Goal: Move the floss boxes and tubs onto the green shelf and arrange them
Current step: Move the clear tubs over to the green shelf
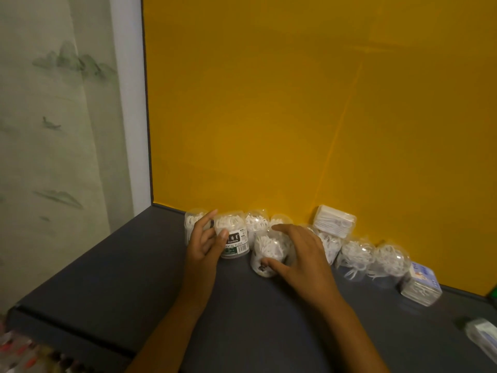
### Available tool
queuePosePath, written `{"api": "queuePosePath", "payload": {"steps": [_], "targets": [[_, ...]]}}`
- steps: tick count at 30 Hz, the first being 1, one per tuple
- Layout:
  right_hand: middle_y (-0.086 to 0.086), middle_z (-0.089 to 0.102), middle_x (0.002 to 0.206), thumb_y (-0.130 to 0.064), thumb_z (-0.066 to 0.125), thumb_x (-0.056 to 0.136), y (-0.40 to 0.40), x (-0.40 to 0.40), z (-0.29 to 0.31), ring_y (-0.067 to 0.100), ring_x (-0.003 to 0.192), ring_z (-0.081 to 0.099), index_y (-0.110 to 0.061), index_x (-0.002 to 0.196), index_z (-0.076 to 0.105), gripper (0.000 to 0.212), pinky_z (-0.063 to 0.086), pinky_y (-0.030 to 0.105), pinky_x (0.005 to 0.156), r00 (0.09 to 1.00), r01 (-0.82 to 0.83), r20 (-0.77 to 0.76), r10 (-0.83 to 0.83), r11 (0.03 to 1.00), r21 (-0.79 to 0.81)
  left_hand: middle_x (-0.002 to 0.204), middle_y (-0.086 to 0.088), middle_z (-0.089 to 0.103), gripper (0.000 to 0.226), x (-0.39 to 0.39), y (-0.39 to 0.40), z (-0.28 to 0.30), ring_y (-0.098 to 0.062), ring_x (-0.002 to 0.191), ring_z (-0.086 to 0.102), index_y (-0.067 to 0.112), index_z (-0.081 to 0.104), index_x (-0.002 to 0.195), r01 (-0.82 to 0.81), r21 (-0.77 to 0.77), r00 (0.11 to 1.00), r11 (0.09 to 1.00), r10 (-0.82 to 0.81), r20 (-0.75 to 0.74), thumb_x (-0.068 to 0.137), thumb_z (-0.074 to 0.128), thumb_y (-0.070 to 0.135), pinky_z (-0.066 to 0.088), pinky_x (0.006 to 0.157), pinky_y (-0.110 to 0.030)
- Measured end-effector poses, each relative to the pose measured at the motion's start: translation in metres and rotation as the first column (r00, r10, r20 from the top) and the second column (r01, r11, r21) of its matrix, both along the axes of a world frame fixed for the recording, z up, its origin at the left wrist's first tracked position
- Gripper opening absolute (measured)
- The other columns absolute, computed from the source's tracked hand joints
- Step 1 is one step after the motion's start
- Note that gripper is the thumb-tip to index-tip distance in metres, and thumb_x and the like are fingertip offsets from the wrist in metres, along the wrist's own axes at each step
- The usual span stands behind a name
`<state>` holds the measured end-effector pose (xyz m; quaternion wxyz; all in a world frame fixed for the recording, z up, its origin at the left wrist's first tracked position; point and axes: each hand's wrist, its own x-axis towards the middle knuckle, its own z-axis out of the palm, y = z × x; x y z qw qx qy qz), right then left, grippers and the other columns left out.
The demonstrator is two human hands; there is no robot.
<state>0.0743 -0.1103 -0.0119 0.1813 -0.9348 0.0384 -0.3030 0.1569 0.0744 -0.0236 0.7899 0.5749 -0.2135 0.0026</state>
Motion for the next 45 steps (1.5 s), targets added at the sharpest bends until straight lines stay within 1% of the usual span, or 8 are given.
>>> {"api": "queuePosePath", "payload": {"steps": [10, 13, 17, 22, 29, 34, 40, 45], "targets": [[-0.022, 0.057, 0.127, -0.028, 0.086, 0.072, -0.023, -0.107, 0.057, 0.006, 0.121, 0.055, -0.034, 0.124, 0.054, 0.061, 0.054, 0.038, 0.093, 0.956, -0.136, 0.293, -0.018, 0.858, 0.496, 0.109, 0.005, 0.069, 0.043, -0.059, -0.004, 0.065, -0.008, 0.101, 0.067, 0.031, 0.051, 0.131, 0.074, 0.022, 0.991, 0.997, -0.076, 0.111, 0.090, 0.058, 0.021, 0.056, 0.079, -0.024], [-0.017, 0.060, 0.125, -0.028, 0.086, 0.070, -0.035, -0.155, 0.064, 0.005, 0.117, 0.058, -0.031, 0.121, 0.057, 0.059, 0.056, 0.038, 0.092, 0.959, -0.100, 0.279, -0.055, 0.853, 0.512, 0.107, 0.007, 0.071, 0.043, -0.103, -0.019, 0.071, -0.007, 0.106, 0.064, 0.035, 0.055, 0.127, 0.115, 0.038, 0.984, 0.993, -0.120, 0.134, 0.085, 0.062, 0.029, 0.053, 0.090, -0.028], [-0.013, 0.061, 0.126, -0.030, 0.087, 0.071, -0.051, -0.224, 0.068, 0.008, 0.117, 0.058, -0.033, 0.122, 0.058, 0.058, 0.055, 0.041, 0.093, 0.963, -0.040, 0.251, -0.099, 0.867, 0.497, 0.089, 0.014, 0.073, 0.038, -0.166, -0.051, 0.076, -0.001, 0.094, 0.067, 0.031, 0.057, 0.122, 0.221, 0.046, 0.963, 0.974, -0.226, 0.147, 0.089, 0.061, 0.014, 0.052, 0.075, -0.013], [-0.011, 0.064, 0.123, -0.030, 0.086, 0.073, -0.080, -0.311, 0.072, 0.006, 0.109, 0.063, -0.037, 0.124, 0.057, 0.059, 0.056, 0.035, 0.091, 0.954, 0.026, 0.242, -0.176, 0.855, 0.517, 0.102, 0.007, 0.073, 0.043, -0.235, -0.088, 0.079, -0.007, 0.101, 0.066, 0.033, 0.058, 0.122, 0.325, 0.073, 0.933, 0.943, -0.333, 0.139, 0.081, 0.065, 0.023, 0.055, 0.085, -0.026], [-0.016, 0.061, 0.125, -0.028, 0.084, 0.075, -0.119, -0.417, 0.067, -0.001, 0.112, 0.059, -0.039, 0.124, 0.056, 0.057, 0.054, 0.029, 0.095, 0.936, 0.136, 0.217, -0.278, 0.853, 0.504, 0.098, 0.017, 0.073, 0.042, -0.315, -0.139, 0.070, 0.000, 0.098, 0.066, 0.028, 0.056, 0.126, 0.424, 0.099, 0.888, 0.900, -0.435, 0.153, 0.086, 0.063, 0.014, 0.053, 0.076, -0.015], [-0.023, 0.058, 0.126, -0.034, 0.083, 0.076, -0.148, -0.469, 0.069, -0.006, 0.109, 0.057, -0.043, 0.126, 0.054, 0.059, 0.053, 0.022, 0.089, 0.906, 0.251, 0.198, -0.375, 0.850, 0.463, 0.103, -0.006, 0.072, 0.045, -0.351, -0.178, 0.069, -0.015, 0.102, 0.067, 0.028, 0.057, 0.125, 0.486, 0.105, 0.857, 0.867, -0.497, 0.139, 0.082, 0.066, 0.019, 0.055, 0.085, -0.029], [-0.025, 0.056, 0.125, -0.035, 0.082, 0.076, -0.188, -0.498, 0.068, -0.008, 0.106, 0.056, -0.046, 0.126, 0.052, 0.059, 0.049, 0.014, 0.082, 0.860, 0.342, 0.201, -0.469, 0.823, 0.454, 0.099, 0.000, 0.072, 0.043, -0.367, -0.228, 0.069, -0.010, 0.099, 0.067, 0.029, 0.057, 0.125, 0.510, 0.153, 0.832, 0.847, -0.530, 0.164, 0.085, 0.065, 0.016, 0.054, 0.082, -0.020], [-0.020, 0.058, 0.125, -0.036, 0.083, 0.075, -0.227, -0.500, 0.067, -0.004, 0.105, 0.058, -0.044, 0.127, 0.053, 0.060, 0.053, 0.022, 0.087, 0.837, 0.385, 0.197, -0.510, 0.806, 0.451, 0.093, 0.029, 0.069, 0.043, -0.365, -0.272, 0.071, 0.007, 0.095, 0.063, 0.028, 0.054, 0.126, 0.521, 0.169, 0.817, 0.837, -0.546, 0.186, 0.086, 0.063, 0.015, 0.053, 0.079, -0.017]]}}
